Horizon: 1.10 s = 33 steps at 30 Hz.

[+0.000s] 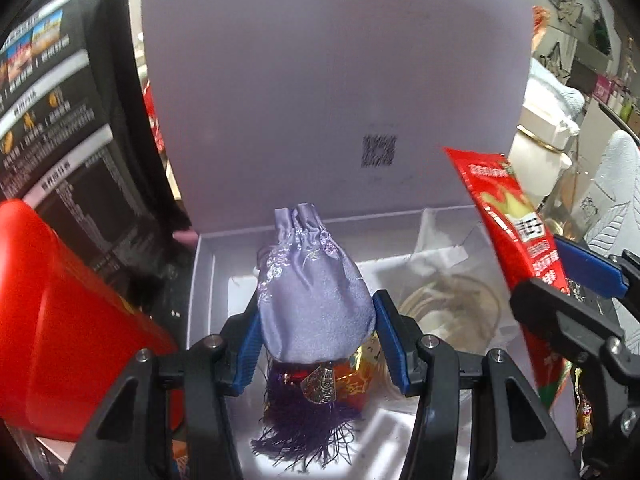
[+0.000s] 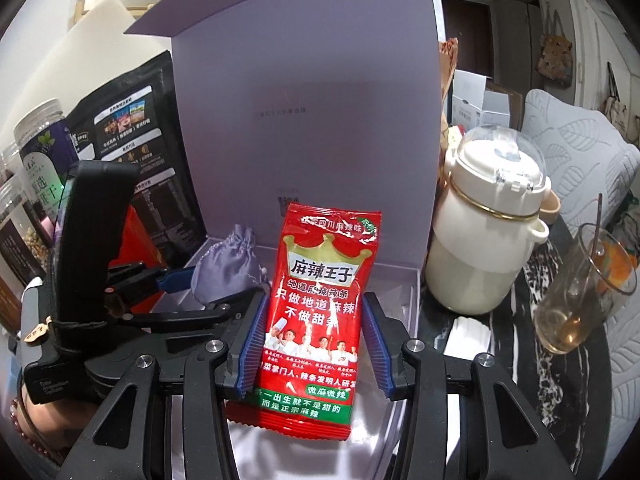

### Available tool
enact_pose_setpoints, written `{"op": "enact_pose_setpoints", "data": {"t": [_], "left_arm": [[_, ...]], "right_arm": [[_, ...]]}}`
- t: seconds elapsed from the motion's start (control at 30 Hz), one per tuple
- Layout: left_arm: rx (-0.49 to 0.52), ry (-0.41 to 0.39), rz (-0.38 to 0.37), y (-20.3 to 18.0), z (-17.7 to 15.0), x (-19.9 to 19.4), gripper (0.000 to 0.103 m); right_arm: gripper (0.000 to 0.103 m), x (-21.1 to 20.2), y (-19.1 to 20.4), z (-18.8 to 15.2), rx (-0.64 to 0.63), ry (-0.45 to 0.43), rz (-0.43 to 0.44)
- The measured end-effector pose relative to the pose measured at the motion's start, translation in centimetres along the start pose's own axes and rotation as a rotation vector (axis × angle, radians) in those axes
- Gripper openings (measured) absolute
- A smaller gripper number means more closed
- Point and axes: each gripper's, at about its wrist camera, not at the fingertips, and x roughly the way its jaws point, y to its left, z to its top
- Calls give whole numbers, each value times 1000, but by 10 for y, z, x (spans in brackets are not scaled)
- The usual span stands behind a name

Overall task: Organize soft objects
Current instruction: 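Open the left tool to drop the pouch in the box while the right tool lowers the packet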

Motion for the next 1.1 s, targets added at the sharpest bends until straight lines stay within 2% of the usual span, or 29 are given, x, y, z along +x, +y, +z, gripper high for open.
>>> {"op": "enact_pose_setpoints", "data": {"t": [0.23, 0.33, 0.43, 0.5, 0.53, 0.7, 0.97, 1.1], "left_arm": [[-21, 34, -1, 3, 0, 10, 52], [-40, 62, -6, 7, 6, 18, 55], [-69, 90, -21, 12, 9, 25, 64], [-76, 92, 4, 16, 10, 27, 79], [-70, 91, 10, 16, 10, 28, 81], [-51, 69, 15, 11, 12, 21, 89], [-19, 5, 22, -5, 18, -9, 90], [-7, -49, 59, -9, 20, -31, 90]], "right_arm": [[46, 7, -3, -1, 7, 22, -5], [46, 8, -3, -2, 9, 28, -5], [46, 7, -3, -3, 13, 33, -7], [46, 8, -4, 0, 17, 36, -10], [46, 8, -4, 1, 18, 37, -11], [46, 12, -7, 3, 20, 47, -20], [46, 7, -11, 4, 33, 37, -27], [46, 2, -12, 4, 50, 18, -14]]}}
